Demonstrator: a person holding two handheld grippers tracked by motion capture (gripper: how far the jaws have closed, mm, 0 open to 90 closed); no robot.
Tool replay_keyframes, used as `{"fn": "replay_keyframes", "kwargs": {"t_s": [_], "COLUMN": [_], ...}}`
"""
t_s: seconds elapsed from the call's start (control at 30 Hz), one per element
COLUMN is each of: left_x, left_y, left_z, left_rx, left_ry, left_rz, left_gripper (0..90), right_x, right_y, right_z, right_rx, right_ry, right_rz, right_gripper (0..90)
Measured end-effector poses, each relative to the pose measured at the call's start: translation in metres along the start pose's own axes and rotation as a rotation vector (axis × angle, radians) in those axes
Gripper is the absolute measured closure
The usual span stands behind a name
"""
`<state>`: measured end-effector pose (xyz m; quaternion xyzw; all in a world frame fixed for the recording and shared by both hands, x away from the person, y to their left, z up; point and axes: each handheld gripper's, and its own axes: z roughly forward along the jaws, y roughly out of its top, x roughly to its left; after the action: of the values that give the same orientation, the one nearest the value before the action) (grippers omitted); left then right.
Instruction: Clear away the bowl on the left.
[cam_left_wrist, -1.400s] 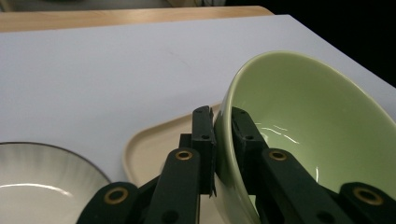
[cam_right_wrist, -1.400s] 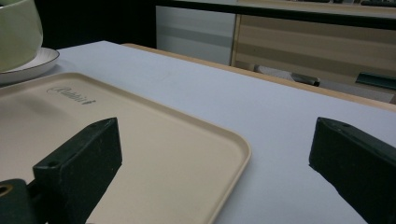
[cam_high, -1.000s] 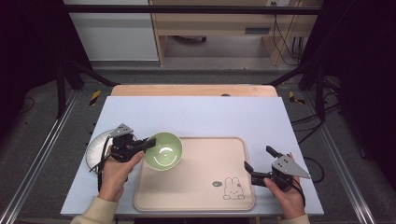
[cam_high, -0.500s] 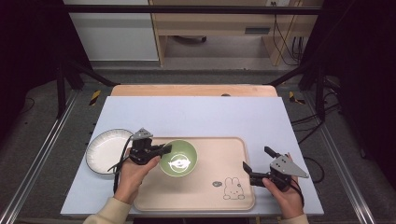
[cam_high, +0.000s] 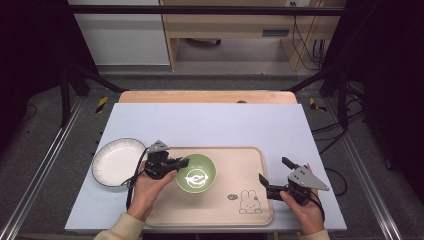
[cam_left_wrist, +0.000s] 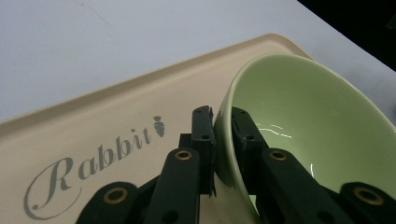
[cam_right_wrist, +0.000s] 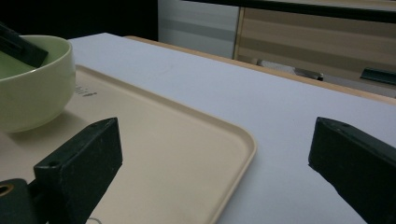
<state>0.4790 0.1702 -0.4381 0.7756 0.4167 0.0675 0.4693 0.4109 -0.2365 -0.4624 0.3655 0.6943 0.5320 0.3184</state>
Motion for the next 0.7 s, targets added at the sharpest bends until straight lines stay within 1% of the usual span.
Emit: {"fn": "replay_keyframes", "kwargs": {"t_s": [0.07,0.2,0.4,0.53,0.7], "left_x": [-0.0008,-0.0020,-0.0031,-0.0040,-0.0028], "left_y": [-0.0001,-0.0005,-0.0004,-0.0007,-0.0017], "left_z": [0.0006,0.0025,0.0030,0.0042,0.0072], "left_rx": [0.008,0.008,0.004,0.017,0.024], "left_ry": [-0.004,-0.019,-0.028,-0.028,-0.035], "left_rz": [0.008,0.000,-0.005,0.004,-0.006], "left_gripper": [81.7,81.7,81.6,81.6,81.5], "right_x": [0.0000,-0.0003,-0.0006,0.0000,-0.0003], "right_y": [0.0000,0.0000,0.0003,0.0003,0.0003], "right_z": [0.0000,-0.0002,-0.0010,-0.0006,-0.0005], "right_rx": [0.001,0.000,0.000,-0.001,-0.002], "right_ry": [0.004,0.004,0.003,0.005,0.006], "right_rz": [0.001,0.002,0.003,0.002,0.001], "right_gripper": [2.9,2.9,2.9,2.8,2.8]}}
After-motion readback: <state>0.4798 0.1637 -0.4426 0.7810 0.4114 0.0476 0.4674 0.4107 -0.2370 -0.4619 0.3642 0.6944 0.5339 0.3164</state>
